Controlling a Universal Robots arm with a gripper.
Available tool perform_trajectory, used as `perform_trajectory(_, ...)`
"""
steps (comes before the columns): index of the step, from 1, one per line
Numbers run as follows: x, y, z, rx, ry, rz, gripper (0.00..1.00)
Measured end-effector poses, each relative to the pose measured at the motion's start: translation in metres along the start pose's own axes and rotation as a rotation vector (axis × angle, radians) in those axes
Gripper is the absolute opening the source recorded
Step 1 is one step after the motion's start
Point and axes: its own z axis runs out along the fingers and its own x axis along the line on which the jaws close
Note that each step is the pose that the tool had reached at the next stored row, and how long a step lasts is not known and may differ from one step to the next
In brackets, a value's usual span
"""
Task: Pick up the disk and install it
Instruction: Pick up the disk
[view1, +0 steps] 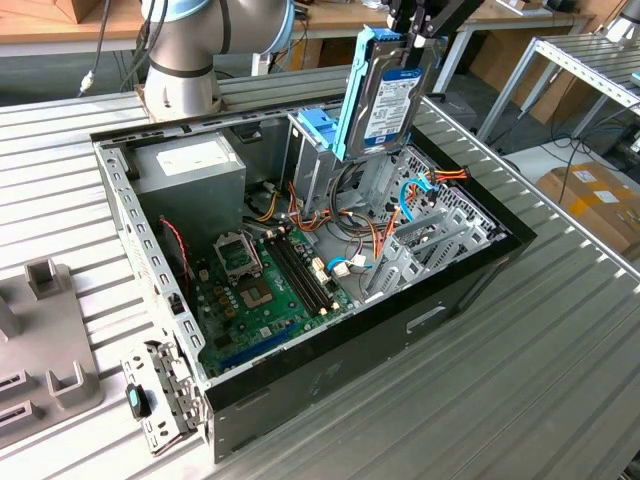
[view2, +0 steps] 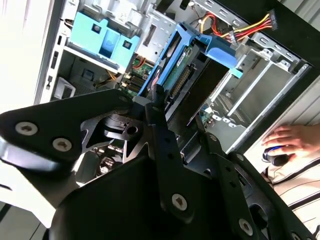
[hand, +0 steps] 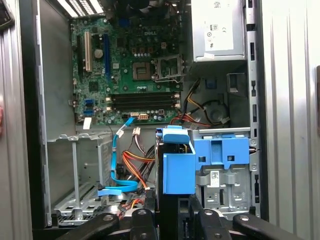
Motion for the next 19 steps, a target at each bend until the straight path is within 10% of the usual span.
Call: perform_trajectory(19, 0.0394, -0.0030, 0.0017, 0.0002, 0.0037, 0.000, 0.35)
